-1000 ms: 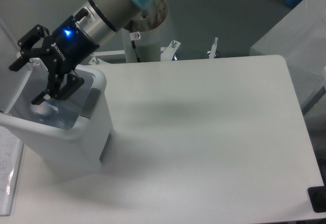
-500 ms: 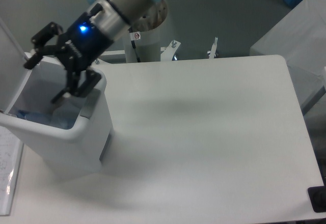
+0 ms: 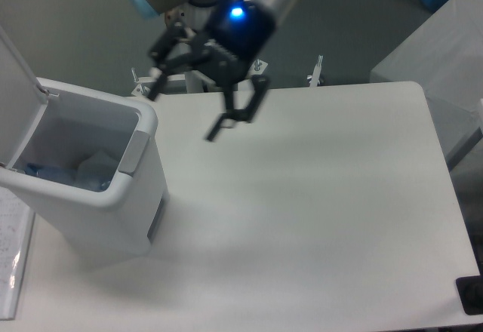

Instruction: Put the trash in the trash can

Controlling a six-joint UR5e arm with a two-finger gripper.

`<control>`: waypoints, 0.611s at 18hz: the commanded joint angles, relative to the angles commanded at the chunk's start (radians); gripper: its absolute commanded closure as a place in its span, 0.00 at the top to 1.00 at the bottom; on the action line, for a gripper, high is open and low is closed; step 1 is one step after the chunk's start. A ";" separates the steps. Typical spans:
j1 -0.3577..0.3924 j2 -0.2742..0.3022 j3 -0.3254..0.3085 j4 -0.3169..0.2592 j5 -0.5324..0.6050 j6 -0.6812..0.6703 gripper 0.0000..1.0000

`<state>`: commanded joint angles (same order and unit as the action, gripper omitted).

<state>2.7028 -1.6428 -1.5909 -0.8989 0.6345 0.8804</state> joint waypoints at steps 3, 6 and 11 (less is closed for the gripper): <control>0.002 -0.067 0.066 -0.003 0.236 0.023 1.00; -0.005 -0.143 0.126 -0.006 0.419 0.032 1.00; -0.009 -0.176 0.126 -0.021 0.673 0.069 1.00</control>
<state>2.6937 -1.8192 -1.4650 -0.9203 1.3079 0.9494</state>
